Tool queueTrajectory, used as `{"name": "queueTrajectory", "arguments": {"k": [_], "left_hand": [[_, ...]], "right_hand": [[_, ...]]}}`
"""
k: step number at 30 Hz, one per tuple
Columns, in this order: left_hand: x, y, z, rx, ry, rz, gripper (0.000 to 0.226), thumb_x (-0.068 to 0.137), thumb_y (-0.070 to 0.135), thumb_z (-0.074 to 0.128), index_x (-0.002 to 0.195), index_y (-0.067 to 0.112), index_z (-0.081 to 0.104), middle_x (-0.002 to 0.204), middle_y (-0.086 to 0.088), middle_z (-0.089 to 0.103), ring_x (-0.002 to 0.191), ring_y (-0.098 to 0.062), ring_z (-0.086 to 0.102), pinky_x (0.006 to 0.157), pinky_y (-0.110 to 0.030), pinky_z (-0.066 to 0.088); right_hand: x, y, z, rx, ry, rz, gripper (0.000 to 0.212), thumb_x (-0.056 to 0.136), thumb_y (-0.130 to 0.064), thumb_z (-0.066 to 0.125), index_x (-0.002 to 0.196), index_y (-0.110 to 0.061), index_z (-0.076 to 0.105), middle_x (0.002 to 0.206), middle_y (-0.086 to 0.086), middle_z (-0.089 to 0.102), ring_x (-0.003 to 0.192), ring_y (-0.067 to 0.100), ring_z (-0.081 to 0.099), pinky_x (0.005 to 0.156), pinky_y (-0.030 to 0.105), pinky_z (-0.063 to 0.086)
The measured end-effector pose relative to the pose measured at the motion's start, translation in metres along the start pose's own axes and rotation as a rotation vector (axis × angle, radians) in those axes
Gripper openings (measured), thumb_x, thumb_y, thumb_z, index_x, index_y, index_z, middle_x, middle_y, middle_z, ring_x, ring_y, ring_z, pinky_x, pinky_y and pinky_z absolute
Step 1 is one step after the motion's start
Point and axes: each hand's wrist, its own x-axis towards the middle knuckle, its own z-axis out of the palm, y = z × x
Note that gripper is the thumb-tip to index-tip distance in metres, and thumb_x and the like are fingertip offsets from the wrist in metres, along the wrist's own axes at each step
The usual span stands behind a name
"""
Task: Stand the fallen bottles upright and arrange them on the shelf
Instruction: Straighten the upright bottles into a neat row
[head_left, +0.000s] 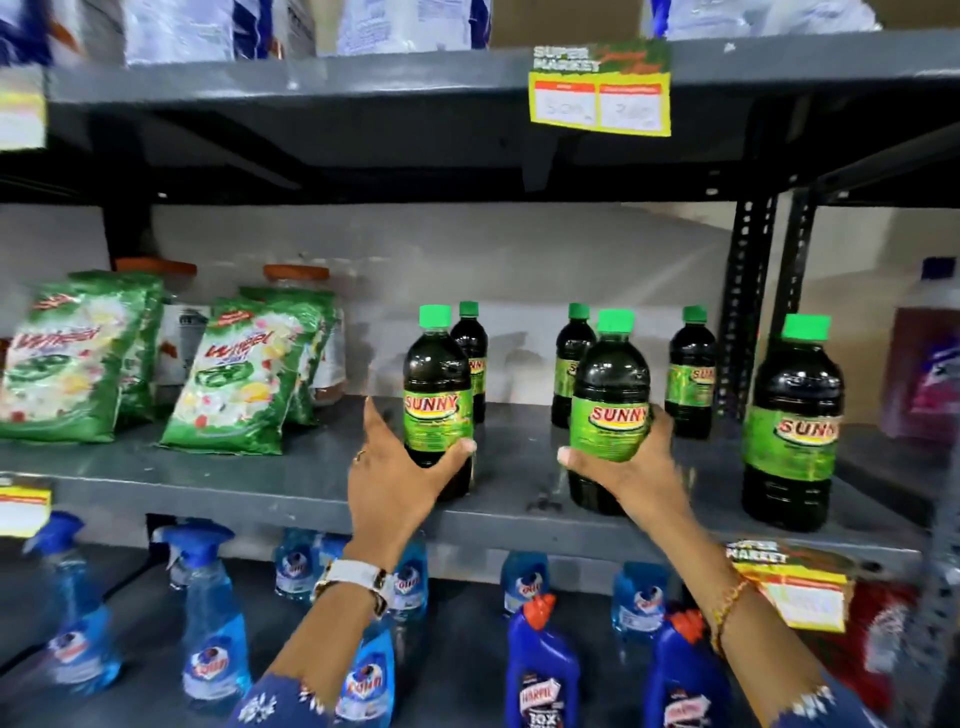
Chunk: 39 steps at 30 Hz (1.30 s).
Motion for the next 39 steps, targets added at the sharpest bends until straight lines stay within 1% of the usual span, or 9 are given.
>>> {"name": "queueTrajectory", "arguments": {"k": [2, 4, 7, 14, 18, 24, 34, 37, 39], "left_hand": [[0.002, -0.004, 0.004, 0.048, -0.041, -0.002, 0.116, 0.053, 0.081, 0.057, 0.14, 0.015, 0.017, 0.118, -0.014, 0.063, 0.104, -0.036, 0.06, 0.079, -0.041, 0.047], [0.002, -0.007, 0.007, 0.12, -0.042, 0.017, 0.104, 0.053, 0.084, 0.053, 0.129, 0.017, 0.029, 0.101, -0.009, 0.068, 0.091, -0.033, 0.064, 0.064, -0.033, 0.042], [0.001, -0.011, 0.009, 0.152, -0.012, 0.07, 0.075, 0.056, 0.08, 0.058, 0.097, 0.022, 0.033, 0.073, 0.001, 0.057, 0.076, -0.032, 0.065, 0.056, -0.029, 0.032], [-0.002, -0.009, 0.014, 0.167, 0.065, 0.075, 0.071, 0.056, 0.08, 0.056, 0.085, 0.022, 0.027, 0.066, 0.003, 0.047, 0.066, -0.033, 0.062, 0.055, -0.03, 0.032], [-0.001, -0.009, 0.016, 0.181, 0.068, 0.067, 0.068, 0.06, 0.078, 0.055, 0.085, 0.021, 0.027, 0.067, 0.002, 0.047, 0.066, -0.031, 0.059, 0.056, -0.031, 0.032], [-0.005, -0.008, 0.016, 0.174, 0.11, 0.083, 0.07, 0.062, 0.075, 0.058, 0.092, 0.016, 0.036, 0.077, -0.009, 0.066, 0.069, -0.033, 0.062, 0.057, -0.031, 0.035], [-0.007, -0.007, 0.014, 0.191, 0.108, 0.082, 0.078, 0.06, 0.079, 0.054, 0.101, 0.014, 0.038, 0.08, -0.009, 0.067, 0.073, -0.033, 0.064, 0.059, -0.032, 0.039], [-0.007, -0.005, 0.009, 0.096, 0.066, 0.074, 0.097, 0.06, 0.079, 0.057, 0.127, 0.014, 0.031, 0.111, -0.013, 0.064, 0.099, -0.033, 0.061, 0.078, -0.041, 0.047], [-0.01, -0.005, 0.003, -0.076, 0.086, 0.082, 0.104, 0.064, 0.074, 0.06, 0.139, 0.014, 0.021, 0.14, -0.015, 0.043, 0.126, -0.029, 0.042, 0.102, -0.043, 0.035]], "right_hand": [[0.001, 0.005, -0.001, -0.06, 0.008, 0.019, 0.079, 0.053, -0.018, 0.088, 0.104, -0.03, 0.028, 0.092, -0.017, 0.054, 0.074, -0.012, 0.055, 0.055, 0.002, 0.041], [0.003, 0.008, -0.003, -0.115, 0.008, 0.016, 0.075, 0.053, -0.016, 0.087, 0.101, -0.028, 0.031, 0.089, -0.017, 0.055, 0.075, -0.011, 0.053, 0.054, 0.004, 0.04], [0.003, 0.011, -0.004, -0.17, 0.024, 0.002, 0.072, 0.053, -0.018, 0.086, 0.103, -0.025, 0.035, 0.088, -0.015, 0.057, 0.077, -0.008, 0.055, 0.057, 0.009, 0.04], [0.002, 0.007, -0.003, -0.217, 0.026, 0.005, 0.073, 0.054, -0.026, 0.085, 0.106, -0.023, 0.034, 0.091, -0.015, 0.056, 0.083, -0.004, 0.053, 0.061, 0.016, 0.04], [0.0, 0.005, -0.004, -0.217, 0.012, 0.009, 0.074, 0.055, -0.025, 0.085, 0.107, -0.023, 0.032, 0.093, -0.013, 0.056, 0.084, -0.001, 0.054, 0.062, 0.018, 0.041], [-0.005, 0.002, -0.004, -0.262, 0.043, -0.01, 0.074, 0.053, -0.028, 0.086, 0.105, -0.022, 0.034, 0.092, -0.01, 0.056, 0.082, 0.003, 0.055, 0.062, 0.018, 0.041], [-0.008, 0.0, -0.002, -0.289, 0.091, -0.048, 0.075, 0.052, -0.036, 0.086, 0.103, -0.024, 0.032, 0.086, -0.02, 0.051, 0.075, -0.01, 0.047, 0.048, 0.002, 0.038], [-0.017, -0.009, -0.003, -0.197, 0.107, -0.073, 0.089, 0.054, -0.043, 0.084, 0.122, -0.019, 0.031, 0.1, -0.014, 0.051, 0.086, -0.007, 0.05, 0.063, -0.002, 0.038], [-0.031, -0.014, -0.008, -0.169, 0.161, -0.143, 0.093, 0.059, -0.051, 0.079, 0.131, -0.022, 0.027, 0.121, -0.004, 0.046, 0.108, 0.005, 0.048, 0.089, 0.012, 0.039]]}}
